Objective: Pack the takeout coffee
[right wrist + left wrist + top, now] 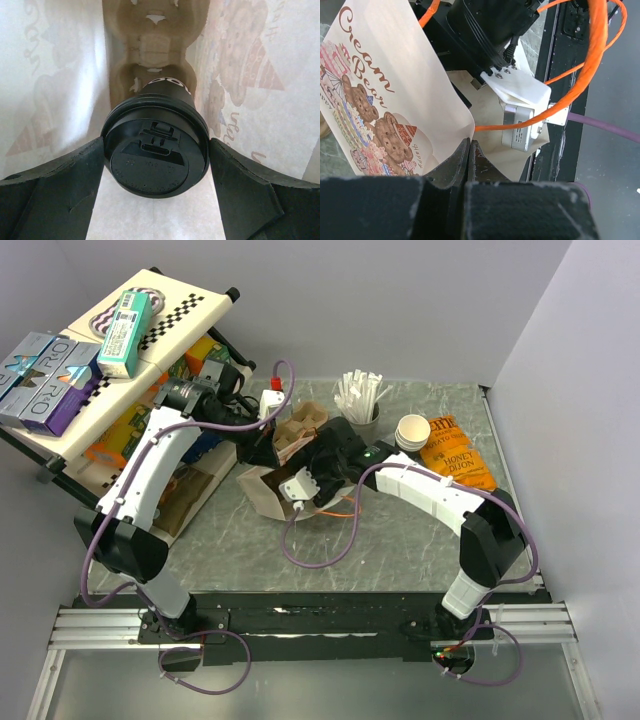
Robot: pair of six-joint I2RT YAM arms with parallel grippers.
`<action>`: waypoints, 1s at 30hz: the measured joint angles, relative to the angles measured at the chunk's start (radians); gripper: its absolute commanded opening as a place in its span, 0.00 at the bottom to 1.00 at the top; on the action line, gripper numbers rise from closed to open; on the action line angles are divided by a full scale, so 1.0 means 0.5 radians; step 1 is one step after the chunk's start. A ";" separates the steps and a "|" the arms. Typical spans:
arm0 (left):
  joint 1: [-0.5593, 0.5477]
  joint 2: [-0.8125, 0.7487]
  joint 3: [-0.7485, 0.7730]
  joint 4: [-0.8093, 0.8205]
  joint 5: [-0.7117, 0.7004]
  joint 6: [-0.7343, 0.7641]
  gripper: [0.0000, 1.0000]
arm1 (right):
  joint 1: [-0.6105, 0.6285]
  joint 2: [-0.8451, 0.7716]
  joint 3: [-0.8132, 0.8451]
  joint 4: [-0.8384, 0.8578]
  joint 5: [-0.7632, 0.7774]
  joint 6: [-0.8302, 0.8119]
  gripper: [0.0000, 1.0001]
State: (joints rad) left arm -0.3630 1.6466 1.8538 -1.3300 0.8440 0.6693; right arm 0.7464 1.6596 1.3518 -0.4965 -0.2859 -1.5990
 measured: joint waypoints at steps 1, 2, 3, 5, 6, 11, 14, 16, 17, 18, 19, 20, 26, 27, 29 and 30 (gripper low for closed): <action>0.000 0.000 0.000 0.000 0.002 0.000 0.01 | 0.000 0.001 -0.002 0.007 0.000 -0.003 0.00; 0.001 0.000 0.000 0.000 0.004 0.000 0.01 | 0.000 0.002 -0.003 0.015 -0.001 -0.010 0.00; 0.002 0.000 0.000 0.000 0.005 -0.001 0.01 | 0.000 0.003 -0.005 0.023 -0.003 -0.016 0.00; 0.004 0.004 0.002 -0.002 0.014 -0.002 0.01 | 0.000 0.011 -0.005 0.035 -0.015 -0.031 0.00; 0.005 0.010 0.008 -0.004 0.015 -0.005 0.01 | 0.000 0.018 -0.005 0.040 -0.023 -0.035 0.00; 0.005 0.035 0.027 -0.008 0.027 -0.016 0.01 | 0.000 0.053 -0.005 0.050 -0.063 -0.057 0.00; 0.005 0.037 0.027 -0.013 0.031 -0.016 0.01 | 0.000 0.061 -0.005 0.051 -0.080 -0.070 0.00; 0.005 0.037 0.027 -0.013 0.031 -0.014 0.01 | 0.000 0.068 -0.005 0.053 -0.083 -0.074 0.00; 0.005 0.037 0.027 -0.013 0.031 -0.014 0.01 | 0.000 0.073 -0.005 0.053 -0.084 -0.075 0.00; 0.005 0.037 0.027 -0.013 0.031 -0.014 0.01 | 0.001 0.081 -0.004 0.056 -0.083 -0.075 0.00; 0.005 0.037 0.027 -0.014 0.031 -0.013 0.01 | 0.001 0.092 -0.004 0.058 -0.083 -0.075 0.00; 0.005 0.037 0.027 -0.014 0.031 -0.008 0.01 | 0.001 0.100 -0.004 0.057 -0.082 -0.075 0.00; 0.005 0.037 0.027 -0.023 0.031 0.001 0.01 | 0.001 0.171 0.008 0.040 -0.081 -0.082 0.00; 0.005 0.037 0.027 -0.024 0.031 0.002 0.01 | 0.001 0.171 0.008 0.041 -0.081 -0.082 0.00; 0.005 0.037 0.027 -0.026 0.031 0.002 0.01 | 0.001 0.172 0.008 0.043 -0.079 -0.082 0.00; 0.006 0.037 0.027 -0.027 0.031 0.002 0.01 | 0.001 0.172 0.008 0.046 -0.079 -0.082 0.00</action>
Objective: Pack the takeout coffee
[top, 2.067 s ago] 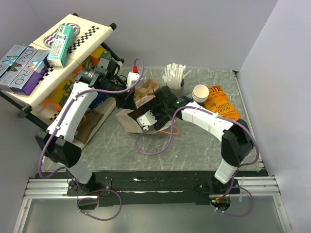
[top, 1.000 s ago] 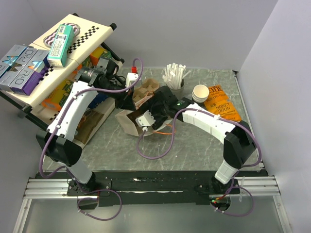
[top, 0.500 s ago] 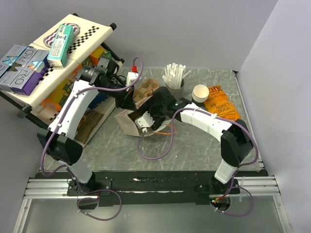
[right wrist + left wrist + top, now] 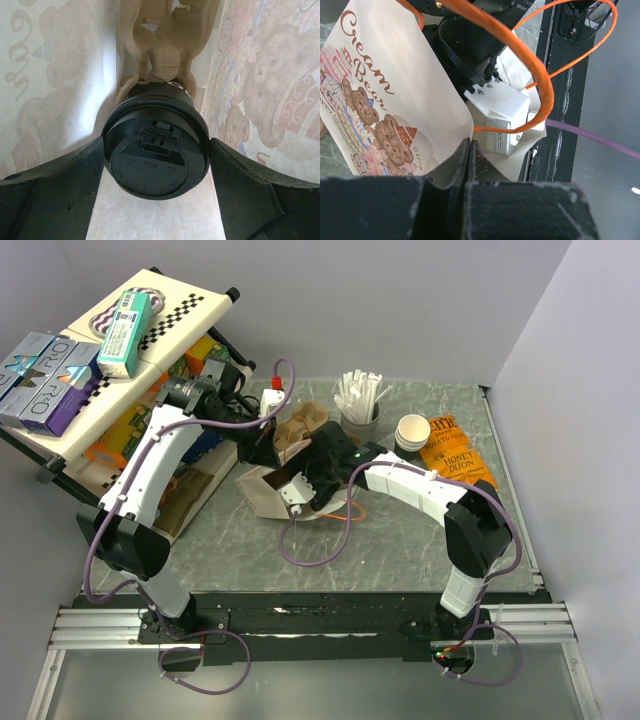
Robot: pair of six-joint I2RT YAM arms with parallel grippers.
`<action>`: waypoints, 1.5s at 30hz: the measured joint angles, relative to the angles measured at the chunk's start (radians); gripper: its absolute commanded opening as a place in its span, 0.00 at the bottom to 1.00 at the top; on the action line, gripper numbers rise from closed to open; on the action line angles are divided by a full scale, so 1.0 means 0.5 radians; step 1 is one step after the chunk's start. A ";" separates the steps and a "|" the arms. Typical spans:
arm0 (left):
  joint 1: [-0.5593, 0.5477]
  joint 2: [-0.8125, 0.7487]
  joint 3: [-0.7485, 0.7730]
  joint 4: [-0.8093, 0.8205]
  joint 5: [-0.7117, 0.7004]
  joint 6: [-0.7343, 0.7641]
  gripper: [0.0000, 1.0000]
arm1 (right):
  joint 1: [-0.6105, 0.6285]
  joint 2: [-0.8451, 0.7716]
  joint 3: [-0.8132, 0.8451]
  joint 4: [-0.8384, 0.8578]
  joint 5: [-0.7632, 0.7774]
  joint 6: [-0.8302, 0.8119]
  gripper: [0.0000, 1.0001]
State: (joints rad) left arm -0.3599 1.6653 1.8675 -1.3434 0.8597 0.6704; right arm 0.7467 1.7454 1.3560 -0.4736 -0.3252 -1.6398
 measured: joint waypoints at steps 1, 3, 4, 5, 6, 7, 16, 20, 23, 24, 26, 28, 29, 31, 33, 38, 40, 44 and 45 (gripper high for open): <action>0.001 0.000 0.000 -0.001 0.000 0.000 0.01 | 0.000 0.001 0.000 0.003 0.001 0.000 0.00; 0.003 0.000 0.000 -0.001 0.001 0.000 0.01 | 0.000 0.006 0.000 0.015 0.005 0.000 0.00; 0.003 0.000 0.000 -0.002 0.000 0.000 0.01 | 0.000 0.012 0.000 0.027 0.006 0.000 0.00; 0.005 0.000 0.000 -0.002 0.000 0.000 0.01 | 0.000 0.016 -0.001 0.037 0.006 -0.001 0.02; 0.006 0.000 0.000 -0.002 -0.001 0.000 0.01 | 0.000 0.022 -0.005 0.056 0.007 -0.001 0.03; 0.007 0.000 0.000 -0.002 -0.002 0.000 0.01 | 0.000 0.024 -0.008 0.068 0.009 -0.002 0.05; 0.011 0.000 0.000 -0.002 -0.018 -0.001 0.01 | -0.001 0.026 -0.046 0.167 0.028 0.055 0.73; 0.011 0.000 0.000 -0.004 -0.023 -0.002 0.01 | -0.014 0.004 -0.045 0.147 0.011 0.099 0.99; 0.011 0.000 0.000 -0.005 -0.021 -0.005 0.01 | -0.028 -0.053 -0.047 0.052 -0.043 0.113 1.00; 0.011 0.000 0.000 -0.004 -0.018 -0.008 0.01 | -0.034 -0.085 -0.056 0.010 -0.070 0.113 1.00; 0.011 0.002 0.000 -0.002 -0.013 -0.015 0.01 | -0.045 -0.164 -0.085 -0.068 -0.113 0.107 1.00; 0.011 0.002 0.000 0.004 -0.003 -0.024 0.01 | -0.054 -0.245 -0.105 -0.170 -0.160 0.102 1.00; 0.011 0.003 0.000 0.008 0.002 -0.027 0.01 | -0.055 -0.277 -0.105 -0.224 -0.180 0.099 1.00; 0.011 0.004 0.000 0.018 0.018 -0.041 0.01 | -0.060 -0.331 -0.101 -0.322 -0.223 0.100 1.00; 0.013 0.005 0.000 0.024 0.034 -0.050 0.01 | -0.063 -0.369 -0.085 -0.412 -0.257 0.108 1.00; 0.020 0.028 0.000 0.027 0.094 -0.068 0.01 | -0.079 -0.443 -0.014 -0.545 -0.317 0.182 1.00; 0.025 0.043 0.000 0.028 0.124 -0.076 0.01 | -0.079 -0.478 0.004 -0.558 -0.334 0.219 1.00; 0.044 0.072 0.000 0.027 0.205 -0.103 0.01 | -0.081 -0.538 0.058 -0.568 -0.362 0.300 1.00; 0.050 0.082 0.000 0.027 0.224 -0.107 0.01 | -0.082 -0.545 0.070 -0.567 -0.363 0.314 0.98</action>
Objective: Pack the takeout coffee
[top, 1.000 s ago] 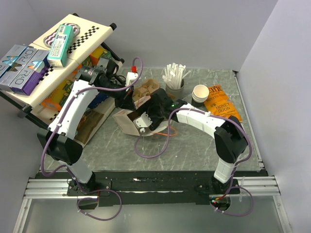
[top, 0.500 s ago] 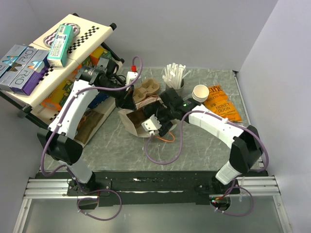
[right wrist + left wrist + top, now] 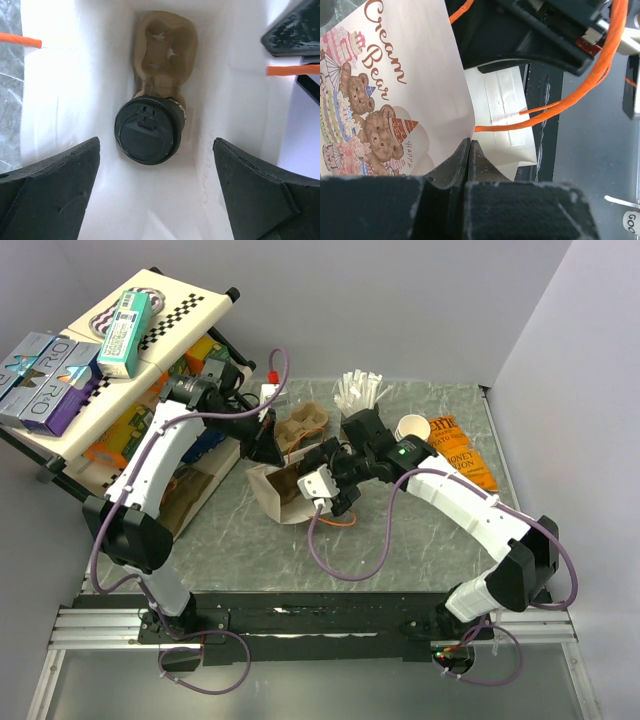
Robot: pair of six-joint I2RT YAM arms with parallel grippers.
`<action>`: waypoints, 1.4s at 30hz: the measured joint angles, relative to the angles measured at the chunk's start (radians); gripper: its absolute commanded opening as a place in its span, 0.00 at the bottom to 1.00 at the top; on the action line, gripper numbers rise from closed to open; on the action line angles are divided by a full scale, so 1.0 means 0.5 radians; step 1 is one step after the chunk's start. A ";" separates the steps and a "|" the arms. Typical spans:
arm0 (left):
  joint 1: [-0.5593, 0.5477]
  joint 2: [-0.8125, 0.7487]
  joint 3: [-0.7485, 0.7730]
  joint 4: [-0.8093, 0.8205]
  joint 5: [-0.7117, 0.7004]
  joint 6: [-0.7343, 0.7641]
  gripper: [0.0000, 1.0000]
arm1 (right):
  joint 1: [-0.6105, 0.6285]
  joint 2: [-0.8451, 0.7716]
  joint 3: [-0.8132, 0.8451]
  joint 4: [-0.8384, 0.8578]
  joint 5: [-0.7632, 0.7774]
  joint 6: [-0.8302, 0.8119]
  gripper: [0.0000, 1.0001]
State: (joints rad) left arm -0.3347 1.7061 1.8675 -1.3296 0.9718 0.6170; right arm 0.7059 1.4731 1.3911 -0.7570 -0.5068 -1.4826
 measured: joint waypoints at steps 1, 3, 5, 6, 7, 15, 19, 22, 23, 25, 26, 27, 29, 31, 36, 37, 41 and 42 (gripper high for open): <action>0.005 0.002 0.000 0.000 0.008 -0.003 0.01 | 0.000 -0.005 0.008 0.002 0.001 0.012 0.97; 0.012 0.008 0.000 0.000 0.024 -0.008 0.01 | 0.000 -0.008 0.008 0.002 0.003 0.034 0.92; 0.012 0.008 0.000 -0.001 0.031 -0.007 0.01 | 0.000 -0.005 0.008 0.001 0.011 0.047 0.88; 0.012 0.008 0.000 -0.002 0.035 -0.005 0.01 | 0.000 -0.002 0.008 0.002 0.018 0.048 0.84; 0.012 0.010 0.000 -0.006 0.039 0.000 0.01 | 0.000 0.005 0.008 0.001 0.022 0.048 0.82; 0.012 0.015 0.000 -0.011 0.077 0.000 0.01 | 0.000 0.151 0.039 -0.046 0.086 -0.040 0.76; 0.012 0.015 0.000 -0.013 0.092 0.000 0.01 | 0.006 0.185 0.040 -0.044 0.140 -0.133 0.68; 0.014 0.015 0.000 -0.014 0.105 -0.001 0.01 | 0.011 0.233 0.077 -0.054 0.166 -0.185 0.66; 0.020 0.015 0.000 -0.014 0.112 -0.002 0.01 | 0.015 0.262 0.101 -0.054 0.181 -0.198 0.66; 0.032 0.016 0.000 -0.014 0.127 -0.013 0.01 | 0.018 0.304 0.130 -0.052 0.194 -0.202 0.66; 0.047 0.016 0.000 -0.014 0.147 -0.023 0.01 | 0.019 0.321 0.151 -0.059 0.195 -0.200 0.66; 0.062 0.018 0.000 -0.014 0.169 -0.034 0.01 | 0.019 0.338 0.185 -0.079 0.195 -0.188 0.66; 0.103 0.024 0.000 -0.016 0.219 -0.063 0.01 | 0.019 0.360 0.263 -0.109 0.188 -0.158 0.66; 0.150 0.037 0.000 -0.020 0.269 -0.084 0.01 | 0.019 0.372 0.356 -0.129 0.175 -0.109 0.66; 0.268 0.114 0.002 -0.029 0.378 -0.143 0.09 | 0.019 0.372 0.521 -0.159 0.100 0.012 0.66; 0.279 0.132 0.002 -0.029 0.380 -0.143 0.14 | 0.019 0.372 0.532 -0.160 0.092 0.028 0.67; 0.282 0.185 0.002 -0.029 0.362 -0.122 0.41 | 0.019 0.372 0.542 -0.163 0.073 0.104 0.70; 0.276 0.188 0.002 -0.024 0.338 -0.125 0.43 | 0.019 0.372 0.539 -0.159 0.069 0.128 0.70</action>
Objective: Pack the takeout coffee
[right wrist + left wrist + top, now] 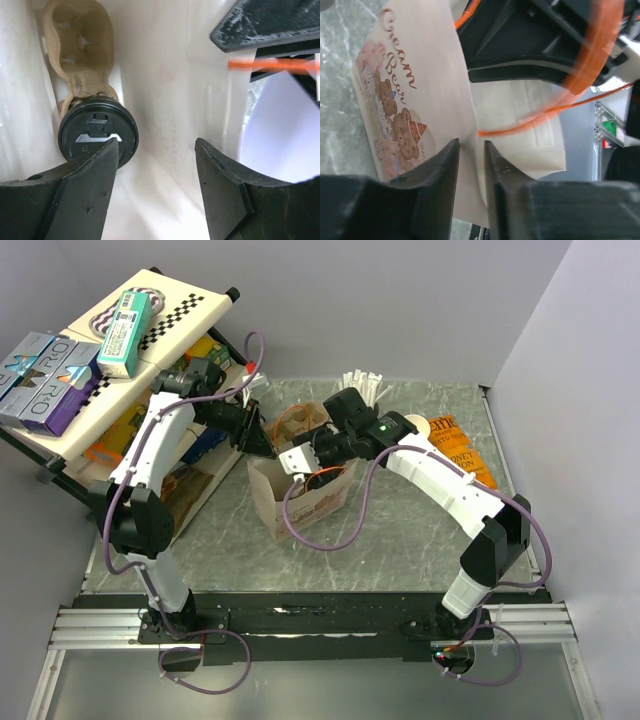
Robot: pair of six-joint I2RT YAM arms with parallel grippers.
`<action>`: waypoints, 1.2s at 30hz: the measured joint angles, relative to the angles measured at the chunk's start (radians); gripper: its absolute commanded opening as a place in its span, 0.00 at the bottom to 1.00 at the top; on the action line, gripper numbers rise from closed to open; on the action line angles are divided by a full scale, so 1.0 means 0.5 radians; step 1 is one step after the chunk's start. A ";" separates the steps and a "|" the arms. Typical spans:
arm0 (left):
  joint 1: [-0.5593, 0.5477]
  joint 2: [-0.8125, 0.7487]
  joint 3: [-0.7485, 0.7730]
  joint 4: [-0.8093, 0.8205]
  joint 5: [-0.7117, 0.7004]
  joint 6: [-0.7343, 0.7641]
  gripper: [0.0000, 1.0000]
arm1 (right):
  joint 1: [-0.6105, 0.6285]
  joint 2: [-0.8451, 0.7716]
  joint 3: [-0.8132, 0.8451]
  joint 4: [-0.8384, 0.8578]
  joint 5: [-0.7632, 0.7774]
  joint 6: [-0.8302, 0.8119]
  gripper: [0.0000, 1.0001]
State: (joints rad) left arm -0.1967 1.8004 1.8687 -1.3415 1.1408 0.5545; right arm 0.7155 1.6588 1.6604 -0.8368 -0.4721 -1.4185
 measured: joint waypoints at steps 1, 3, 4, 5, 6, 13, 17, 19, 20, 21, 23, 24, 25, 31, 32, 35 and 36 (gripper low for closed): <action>-0.005 0.001 0.000 0.010 -0.022 -0.006 0.46 | 0.000 -0.001 -0.005 0.012 -0.002 0.033 0.73; -0.018 -0.005 -0.008 0.072 -0.063 -0.059 0.53 | -0.001 -0.008 -0.028 0.055 -0.007 0.122 0.74; -0.024 -0.014 -0.027 0.127 -0.081 -0.089 0.54 | -0.001 -0.009 -0.038 0.072 -0.008 0.161 0.75; -0.027 -0.028 -0.053 0.181 -0.100 -0.117 0.57 | -0.006 -0.015 -0.053 0.106 -0.009 0.223 0.75; -0.029 -0.049 -0.092 0.246 -0.121 -0.155 0.58 | -0.009 -0.021 -0.062 0.129 -0.011 0.265 0.76; -0.032 -0.201 -0.195 0.600 -0.209 -0.356 0.75 | -0.056 -0.163 -0.125 0.378 -0.042 0.607 0.76; -0.032 -0.265 -0.195 0.703 -0.240 -0.388 0.82 | -0.214 -0.246 -0.111 0.612 -0.146 0.932 0.68; -0.032 -0.303 -0.195 0.763 -0.256 -0.411 0.84 | -0.346 -0.258 -0.082 0.740 -0.186 1.132 0.61; -0.032 -0.324 -0.200 0.800 -0.275 -0.421 0.84 | -0.419 -0.258 -0.063 0.811 -0.198 1.247 0.59; -0.032 -0.344 -0.204 0.830 -0.291 -0.433 0.85 | -0.475 -0.258 -0.047 0.863 -0.196 1.333 0.56; -0.032 -0.404 -0.215 0.896 -0.333 -0.459 0.86 | -0.610 -0.253 -0.018 0.996 -0.175 1.550 0.52; -0.032 -0.443 -0.219 0.932 -0.362 -0.472 0.86 | -0.687 -0.246 -0.003 1.071 -0.136 1.660 0.49; -0.032 -0.474 -0.219 0.961 -0.383 -0.478 0.87 | -0.732 -0.229 0.014 1.108 -0.105 1.733 0.48; -0.032 -0.655 -0.219 1.143 -0.490 -0.533 0.88 | -1.068 0.177 0.385 1.143 0.053 2.196 0.45; -0.032 -0.678 -0.219 1.165 -0.500 -0.542 0.88 | -1.120 0.272 0.451 1.122 0.067 2.253 0.45; -0.032 -0.710 -0.219 1.192 -0.522 -0.555 0.88 | -1.232 0.517 0.571 1.008 0.066 2.406 0.47; -0.032 -0.716 -0.219 1.193 -0.534 -0.559 0.88 | -1.266 0.581 0.577 0.974 0.056 2.451 0.48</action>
State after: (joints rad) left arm -0.2127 1.4425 1.7592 -0.7448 0.8738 0.2749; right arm 0.0826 1.9491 1.9488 -0.3496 -0.4438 -0.1928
